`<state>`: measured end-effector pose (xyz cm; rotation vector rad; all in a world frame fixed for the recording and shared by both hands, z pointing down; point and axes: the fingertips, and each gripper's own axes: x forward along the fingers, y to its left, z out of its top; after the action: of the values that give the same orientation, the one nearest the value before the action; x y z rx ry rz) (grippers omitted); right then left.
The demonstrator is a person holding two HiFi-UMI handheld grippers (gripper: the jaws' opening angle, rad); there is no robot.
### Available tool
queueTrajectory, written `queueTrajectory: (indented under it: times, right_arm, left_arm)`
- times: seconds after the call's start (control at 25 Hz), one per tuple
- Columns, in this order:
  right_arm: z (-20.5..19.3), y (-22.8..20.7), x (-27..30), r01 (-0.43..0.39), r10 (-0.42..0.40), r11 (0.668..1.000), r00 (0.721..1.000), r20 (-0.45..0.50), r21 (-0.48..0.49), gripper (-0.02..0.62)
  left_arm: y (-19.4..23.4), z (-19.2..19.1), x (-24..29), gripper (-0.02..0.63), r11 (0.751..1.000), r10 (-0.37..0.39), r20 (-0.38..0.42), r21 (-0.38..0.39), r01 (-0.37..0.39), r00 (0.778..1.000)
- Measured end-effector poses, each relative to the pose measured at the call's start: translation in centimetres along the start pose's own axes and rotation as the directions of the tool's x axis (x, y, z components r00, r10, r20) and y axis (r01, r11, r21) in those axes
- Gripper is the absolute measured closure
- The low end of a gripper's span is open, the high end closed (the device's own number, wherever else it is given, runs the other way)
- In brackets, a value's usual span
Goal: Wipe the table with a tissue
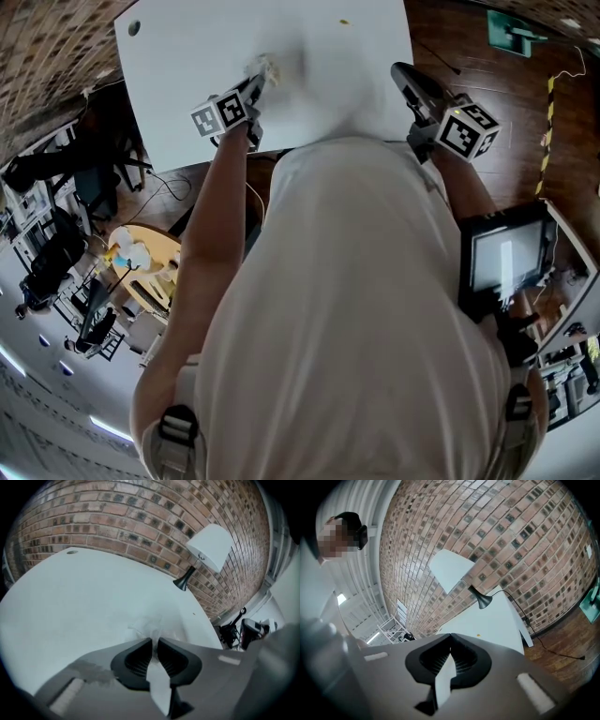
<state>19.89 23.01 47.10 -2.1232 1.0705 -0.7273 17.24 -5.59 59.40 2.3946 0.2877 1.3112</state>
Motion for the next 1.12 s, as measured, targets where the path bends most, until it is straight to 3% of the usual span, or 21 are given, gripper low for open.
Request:
queueTrajectory:
  times: [0.16,0.32,0.48,0.68,0.8,0.96,1.12]
  right_arm:
    - [-0.3,0.3,0.1,-0.011,0.011,1.0,1.0,-0.009,-0.006,0.588]
    - [-0.4,0.6,0.5,-0.025,0.025,1.0,1.0,-0.013,-0.007,0.588]
    - [-0.3,0.6,0.6,-0.028,0.028,1.0,1.0,-0.007,-0.008,0.588]
    - [-0.3,0.4,0.3,-0.022,0.022,1.0,1.0,-0.009,-0.01,0.588]
    - [-0.3,0.0,-0.2,-0.005,0.005,1.0,1.0,-0.002,-0.004,0.588]
    - [-0.3,-0.4,-0.7,0.012,-0.012,1.0,1.0,0.003,0.0,0.588]
    - [-0.1,-0.4,-0.8,0.017,-0.017,1.0,1.0,0.011,-0.002,0.588]
  left_arm:
    - [1.4,3.3,-2.4,0.558,0.997,0.027,0.162,-0.079,-0.014,0.986]
    - [2.1,5.4,-4.1,0.558,0.996,0.047,0.228,-0.084,-0.029,0.972]
    - [2.1,5.4,-4.2,0.557,0.996,0.081,0.212,-0.043,-0.073,0.974]
    - [5.1,4.0,-3.6,0.557,0.963,0.247,0.141,0.076,-0.259,0.959]
    - [7.2,3.8,-3.7,0.557,0.908,0.363,0.127,0.173,-0.381,0.923]
    - [9.5,2.6,-3.6,0.557,0.772,0.505,0.077,0.404,-0.49,0.86]
    - [8.3,2.3,-1.4,0.557,0.672,0.497,0.08,0.594,-0.442,0.864]
